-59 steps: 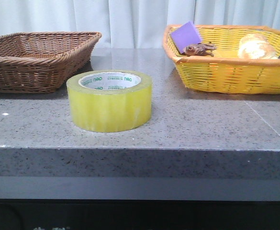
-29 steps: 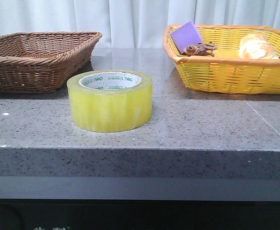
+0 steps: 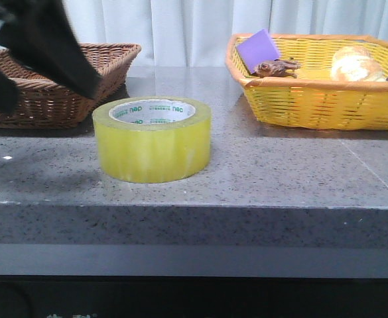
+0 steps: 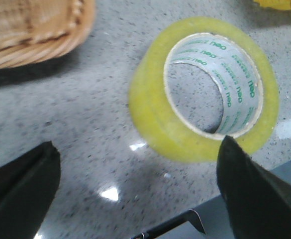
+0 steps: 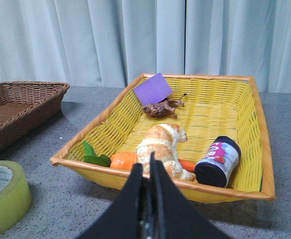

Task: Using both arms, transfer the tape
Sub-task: 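Reach the left gripper down and grasp the tape roll rim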

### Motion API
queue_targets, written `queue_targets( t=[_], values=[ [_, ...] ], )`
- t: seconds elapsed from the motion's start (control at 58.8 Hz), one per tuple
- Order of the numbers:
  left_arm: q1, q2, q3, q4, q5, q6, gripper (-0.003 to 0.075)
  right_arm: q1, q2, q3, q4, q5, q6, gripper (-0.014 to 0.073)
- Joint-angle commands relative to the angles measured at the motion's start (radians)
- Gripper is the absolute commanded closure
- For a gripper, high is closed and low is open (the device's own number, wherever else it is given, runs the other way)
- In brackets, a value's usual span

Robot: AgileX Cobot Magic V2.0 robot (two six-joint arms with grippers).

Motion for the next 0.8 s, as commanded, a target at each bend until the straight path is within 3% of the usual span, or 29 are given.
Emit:
queue_targets(
  t=[0.0, 0.204, 0.51, 0.612, 0.782],
  values=[
    [-0.018, 0.036, -0.065, -0.035, -0.051, -0.012, 0.0104, -0.005, 0.007, -0.024, -0.005, -0.088, -0.003, 0.0685],
    [-0.023, 0.117, -0.099, -0.127, -0.127, -0.012, 0.0104, -0.005, 0.007, -0.024, -0.005, -0.088, -0.003, 0.0685],
    [-0.023, 0.194, -0.103, -0.144, -0.150, -0.012, 0.0118, -0.005, 0.007, -0.024, -0.005, -0.089, -0.003, 0.0685],
    [-0.023, 0.195, -0.104, -0.144, -0.153, -0.012, 0.0202, -0.005, 0.007, -0.024, -0.005, -0.090, -0.003, 0.0685],
    [-0.023, 0.195, -0.106, -0.144, -0.148, -0.012, 0.0461, -0.005, 0.007, -0.024, -0.005, -0.091, -0.003, 0.0685]
  ],
)
